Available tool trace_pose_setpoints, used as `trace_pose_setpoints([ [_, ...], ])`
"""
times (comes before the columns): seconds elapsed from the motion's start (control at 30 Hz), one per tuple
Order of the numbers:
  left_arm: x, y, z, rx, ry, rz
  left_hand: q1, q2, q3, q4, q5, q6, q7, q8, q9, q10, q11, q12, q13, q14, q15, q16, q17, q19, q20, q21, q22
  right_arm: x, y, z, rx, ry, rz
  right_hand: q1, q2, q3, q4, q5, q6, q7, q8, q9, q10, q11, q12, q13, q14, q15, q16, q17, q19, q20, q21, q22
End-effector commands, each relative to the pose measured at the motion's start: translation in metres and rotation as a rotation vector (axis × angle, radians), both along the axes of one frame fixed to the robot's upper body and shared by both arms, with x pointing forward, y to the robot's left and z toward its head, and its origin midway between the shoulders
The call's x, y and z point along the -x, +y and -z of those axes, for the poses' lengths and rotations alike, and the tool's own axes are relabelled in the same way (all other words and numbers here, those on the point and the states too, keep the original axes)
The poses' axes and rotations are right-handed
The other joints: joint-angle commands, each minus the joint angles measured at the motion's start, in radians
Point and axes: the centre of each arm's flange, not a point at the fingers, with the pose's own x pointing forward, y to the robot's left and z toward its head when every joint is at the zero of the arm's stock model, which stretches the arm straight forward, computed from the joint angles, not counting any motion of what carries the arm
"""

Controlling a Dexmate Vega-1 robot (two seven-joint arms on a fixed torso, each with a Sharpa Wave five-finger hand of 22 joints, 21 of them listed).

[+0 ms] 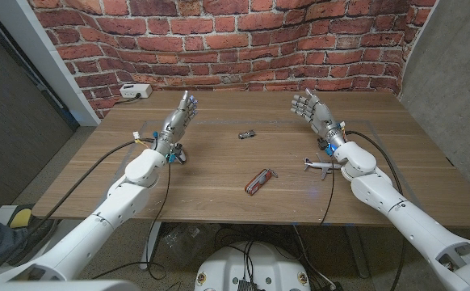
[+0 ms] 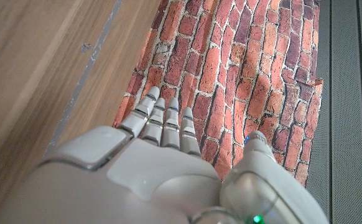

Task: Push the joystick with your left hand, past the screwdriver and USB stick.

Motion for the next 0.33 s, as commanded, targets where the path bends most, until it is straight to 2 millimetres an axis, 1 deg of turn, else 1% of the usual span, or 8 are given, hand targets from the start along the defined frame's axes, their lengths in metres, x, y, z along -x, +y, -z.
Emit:
trace_pose_setpoints([
  [0.03, -0.0133, -0.0107, -0.0005, 0.004, 0.012, 0.034, 0.002, -0.004, -0.004, -0.006, -0.001, 0.007, 0.004, 0.010, 0.003, 0.000, 0.003, 0.002, 0.000, -0.005, 0.002, -0.001, 0.002, -0.001, -0.008, -0.003, 0.000, -0.0019, -0.0030, 0.0004, -0.005, 0.008, 0.006, -0.003, -0.003, 0.000, -0.006, 0.008, 0.001, 0.000, -0.002, 0.002, -0.005, -0.002, -0.001, 0.003, 0.001, -0.005, -0.001, -0.001, -0.001, -0.006, -0.001, 0.004],
  [0.33, -0.0135, -0.0096, 0.0019, 0.010, 0.021, 0.031, 0.002, -0.003, -0.003, -0.006, -0.002, 0.021, -0.001, 0.017, 0.003, 0.002, 0.002, 0.004, 0.000, -0.005, 0.000, -0.001, 0.002, -0.005, -0.004, -0.006, 0.000, -0.0032, -0.0002, -0.0003, 0.003, 0.018, 0.005, -0.003, -0.002, 0.000, -0.005, 0.009, 0.005, -0.004, 0.001, 0.002, -0.002, 0.000, 0.001, 0.003, 0.003, -0.002, 0.000, -0.001, 0.000, -0.005, -0.004, 0.004],
])
